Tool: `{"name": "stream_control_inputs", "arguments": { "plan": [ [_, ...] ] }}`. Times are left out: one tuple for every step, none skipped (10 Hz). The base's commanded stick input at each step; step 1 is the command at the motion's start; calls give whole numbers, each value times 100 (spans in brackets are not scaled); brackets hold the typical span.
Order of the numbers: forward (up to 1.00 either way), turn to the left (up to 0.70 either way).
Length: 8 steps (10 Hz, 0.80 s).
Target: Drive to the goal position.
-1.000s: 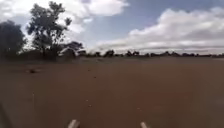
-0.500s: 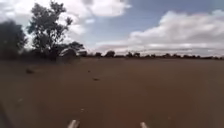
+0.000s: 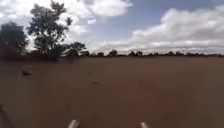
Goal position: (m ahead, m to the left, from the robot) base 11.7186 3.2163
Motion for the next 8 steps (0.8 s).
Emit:
{"name": "stream_control_inputs", "arguments": {
  "plan": [
    [70,0],
    [70,0],
    [70,0],
    [70,0],
    [70,0],
    [70,0],
    [70,0],
    [70,0]
  ]
}}
